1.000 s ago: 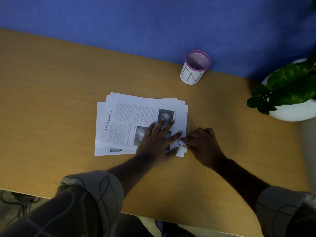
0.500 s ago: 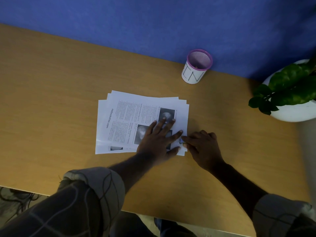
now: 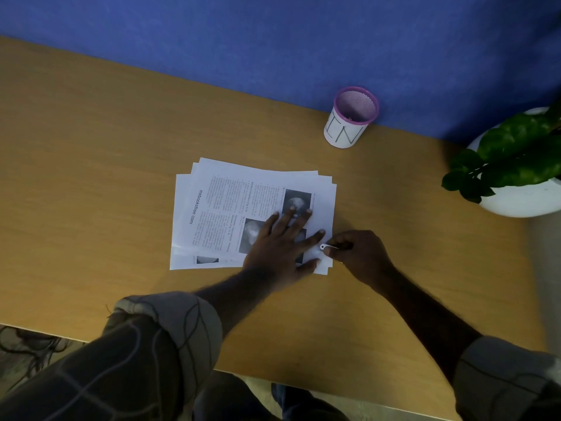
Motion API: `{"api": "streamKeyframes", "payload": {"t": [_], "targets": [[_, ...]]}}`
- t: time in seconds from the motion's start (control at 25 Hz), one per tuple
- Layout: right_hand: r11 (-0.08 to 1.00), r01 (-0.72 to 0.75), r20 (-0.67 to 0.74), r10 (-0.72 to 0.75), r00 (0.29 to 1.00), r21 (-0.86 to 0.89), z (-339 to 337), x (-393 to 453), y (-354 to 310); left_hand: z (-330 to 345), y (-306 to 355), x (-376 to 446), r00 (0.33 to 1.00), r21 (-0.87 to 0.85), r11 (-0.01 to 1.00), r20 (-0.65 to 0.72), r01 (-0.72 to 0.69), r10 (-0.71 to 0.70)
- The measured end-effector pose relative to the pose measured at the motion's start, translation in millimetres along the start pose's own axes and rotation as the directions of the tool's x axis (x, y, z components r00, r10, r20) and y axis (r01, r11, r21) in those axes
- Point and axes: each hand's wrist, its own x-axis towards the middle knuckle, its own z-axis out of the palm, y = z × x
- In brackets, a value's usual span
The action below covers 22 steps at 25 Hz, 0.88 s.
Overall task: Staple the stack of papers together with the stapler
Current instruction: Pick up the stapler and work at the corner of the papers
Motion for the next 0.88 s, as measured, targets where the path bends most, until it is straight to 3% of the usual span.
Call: {"api": "streamKeyframes", "payload": {"t": [0.16,0.32,0.4,0.48,0.56,0.64,0.88], "targets": [[0.993,-0.105,0.066,0.101,0.993,0.056,-6.3,6.4,-5.9,-0.7,-0.4,-0.3,1.000,-0.006,1.000,0.006,-0.004,0.004],[0.996,-0.033,0.104,0.024,0.994,0.085,-9.1,1.3,0.8,-2.4,-0.5,-1.0,1.000,-0.012,1.000,0.019,0.006,-0.006],[0.988,0.138,0.090,-0.131,0.987,-0.075,-12.2,-1.2,9.5,-2.7,-0.2,-1.2,1.000,-0.015,1.000,0.022,0.008,-0.008],[0.895,0.323,0.063,-0.320,0.945,-0.307,-13.7,-3.5,17.9,-3.7,0.9,-2.1,1.000,-0.026,1.000,0.023,0.010,-0.009],[0.789,0.407,0.085,-0.418,0.905,-0.461,-13.7,-4.8,20.3,-3.7,1.0,-2.7,1.000,-0.021,1.000,0.022,0.002,-0.001],[0.723,0.447,0.094,-0.474,0.876,-0.527,-12.3,-5.4,19.3,-3.7,0.8,-2.9,1.000,-0.014,1.000,0.020,-0.005,0.005],[0.676,0.499,0.101,-0.537,0.838,-0.543,-12.1,-3.4,15.8,-3.5,-0.6,-2.4,1.000,-0.023,1.000,0.004,-0.010,0.010]]}}
